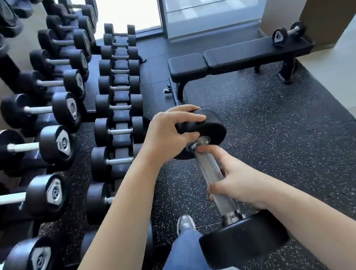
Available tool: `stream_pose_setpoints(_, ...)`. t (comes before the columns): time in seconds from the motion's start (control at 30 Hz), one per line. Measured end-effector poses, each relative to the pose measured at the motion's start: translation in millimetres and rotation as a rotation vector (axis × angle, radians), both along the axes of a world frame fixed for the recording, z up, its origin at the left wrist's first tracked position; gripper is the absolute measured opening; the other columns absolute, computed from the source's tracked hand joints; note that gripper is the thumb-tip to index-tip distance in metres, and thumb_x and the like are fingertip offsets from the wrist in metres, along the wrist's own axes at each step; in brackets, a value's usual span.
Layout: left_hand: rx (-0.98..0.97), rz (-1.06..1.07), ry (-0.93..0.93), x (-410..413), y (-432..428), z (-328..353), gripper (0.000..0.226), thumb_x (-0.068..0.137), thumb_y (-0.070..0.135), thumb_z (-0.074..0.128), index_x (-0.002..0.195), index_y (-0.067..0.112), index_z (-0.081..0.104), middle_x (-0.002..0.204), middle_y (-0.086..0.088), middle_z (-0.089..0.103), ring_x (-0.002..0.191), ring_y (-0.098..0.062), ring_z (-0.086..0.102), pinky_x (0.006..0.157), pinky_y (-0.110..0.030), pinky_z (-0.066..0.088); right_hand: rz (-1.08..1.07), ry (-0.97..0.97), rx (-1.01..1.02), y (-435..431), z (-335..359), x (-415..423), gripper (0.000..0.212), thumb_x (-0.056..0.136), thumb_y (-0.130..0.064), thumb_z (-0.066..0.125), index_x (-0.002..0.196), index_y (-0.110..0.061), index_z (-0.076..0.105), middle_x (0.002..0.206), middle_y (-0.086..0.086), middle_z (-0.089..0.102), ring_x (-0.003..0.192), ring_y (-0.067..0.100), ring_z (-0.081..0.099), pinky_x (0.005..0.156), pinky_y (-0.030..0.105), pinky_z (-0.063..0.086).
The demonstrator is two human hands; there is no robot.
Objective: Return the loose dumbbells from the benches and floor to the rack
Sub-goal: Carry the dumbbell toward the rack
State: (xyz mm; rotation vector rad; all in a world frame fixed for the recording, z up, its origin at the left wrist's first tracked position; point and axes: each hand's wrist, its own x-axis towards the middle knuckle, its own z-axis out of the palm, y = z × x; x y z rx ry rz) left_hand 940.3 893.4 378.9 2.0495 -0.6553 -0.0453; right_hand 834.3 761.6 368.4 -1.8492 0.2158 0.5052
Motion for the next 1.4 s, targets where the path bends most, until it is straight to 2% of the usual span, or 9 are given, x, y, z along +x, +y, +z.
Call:
stream_pose_setpoints(0.23, -0.014, -0.013, 0.024, 112.1, -15.4, -20.2, 0.038, 0.063, -0.001, 0.077, 0.095, 0.020, 0.071, 0.106, 0.013, 0.060, 0.100, 0.000, 0.057, 0.094, -0.016, 0.041, -0.011, 0.016, -0.032, -14.2, -13.7, 110.3, 0.078, 0.074, 0.010, 0.055, 0.127, -0.044, 0.034, 0.111, 0.007, 0.054, 0.070, 0.023, 0.056, 0.064, 0.037, 0.051)
stream_pose_setpoints(0.37, 0.004, -0.033, 0.047, 193.9, -17.9, -24.7, 0.038, 0.064, -0.001, 0.076, 0.096, 0.020, 0.071, 0.109, 0.011, 0.060, 0.104, -0.004, 0.056, 0.096, -0.023, 0.042, -0.003, 0.039, -0.064, -14.3, -19.4, 191.9, 0.079, 0.074, 0.008, 0.054, 0.128, -0.045, 0.032, 0.109, 0.009, 0.056, 0.074, 0.031, 0.059, 0.066, 0.043, 0.053)
stream_pose_setpoints(0.47, 0.005, -0.025, 0.042, 254.3, -12.8, -22.2, 0.037, 0.065, 0.000, 0.076, 0.096, 0.019, 0.071, 0.110, 0.008, 0.061, 0.107, -0.007, 0.056, 0.098, -0.029, 0.042, 0.017, 0.026, -0.106, -12.2, -18.0, 253.5, 0.080, 0.074, 0.007, 0.054, 0.130, -0.046, 0.031, 0.100, 0.006, 0.057, 0.068, 0.024, 0.056, 0.060, 0.033, 0.047)
stream_pose_setpoints(0.67, -0.010, 0.010, -0.002, 357.2, -5.7, -7.7, 0.039, 0.064, -0.001, 0.076, 0.096, 0.021, 0.070, 0.109, 0.010, 0.060, 0.105, -0.004, 0.056, 0.095, -0.016, 0.040, 0.057, -0.011, -0.112, -10.0, -9.0, 360.1, 0.080, 0.074, 0.005, 0.056, 0.126, -0.050, 0.032, 0.081, -0.009, 0.049, 0.051, 0.012, 0.045, 0.050, 0.025, 0.040)
stream_pose_setpoints(0.83, 0.029, 0.101, -0.002, 457.6, -8.1, -2.4, 0.038, 0.064, -0.001, 0.076, 0.098, 0.015, 0.071, 0.109, 0.007, 0.061, 0.103, -0.005, 0.056, 0.093, -0.013, 0.039, 0.093, 0.008, -0.007, -17.5, -5.3, 470.9, 0.079, 0.072, 0.009, 0.055, 0.122, -0.050, 0.036, 0.114, 0.007, 0.056, 0.074, 0.029, 0.056, 0.073, 0.053, 0.052)
stream_pose_setpoints(0.9, 0.034, 0.081, -0.007, 460.9, -9.9, -2.3, 0.040, 0.063, -0.004, 0.075, 0.099, 0.013, 0.070, 0.108, 0.007, 0.061, 0.102, -0.006, 0.056, 0.093, -0.012, 0.040, 0.107, -0.004, -0.032, -16.0, -7.8, 472.9, 0.079, 0.072, 0.008, 0.056, 0.122, -0.050, 0.037, 0.112, 0.009, 0.057, 0.074, 0.029, 0.055, 0.076, 0.054, 0.051)
stream_pose_setpoints(1.03, 0.051, 0.089, 0.010, 504.9, -18.6, -7.1, 0.042, 0.063, -0.003, 0.076, 0.100, 0.014, 0.070, 0.109, 0.004, 0.063, 0.102, -0.007, 0.058, 0.094, -0.020, 0.043, 0.128, 0.010, -0.001, -27.4, -14.0, 521.2, 0.077, 0.073, 0.007, 0.057, 0.122, -0.048, 0.037, 0.110, 0.006, 0.053, 0.071, 0.023, 0.056, 0.067, 0.039, 0.051)
stream_pose_setpoints(1.2, 0.052, 0.205, -0.031, 604.8, -35.6, 3.3, 0.045, 0.062, -0.001, 0.077, 0.104, 0.013, 0.067, 0.108, 0.005, 0.063, 0.103, -0.010, 0.059, 0.097, -0.031, 0.045, 0.252, -0.035, -0.069, -54.5, -8.6, 639.5, 0.078, 0.074, 0.005, 0.056, 0.127, -0.048, 0.033, 0.087, 0.006, 0.056, 0.062, 0.021, 0.050, 0.058, 0.034, 0.046)
stream_pose_setpoints(1.4, 0.038, 0.353, -0.080, 688.6, -47.9, 16.9, 0.049, 0.064, 0.001, 0.076, 0.110, 0.012, 0.065, 0.113, 0.001, 0.063, 0.108, -0.010, 0.056, 0.100, -0.032, 0.043, 0.388, -0.089, -0.123, -77.2, 5.9, 744.8, 0.078, 0.074, 0.005, 0.052, 0.124, -0.051, 0.031, 0.084, 0.004, 0.055, 0.038, 0.009, 0.040, 0.043, 0.026, 0.036)
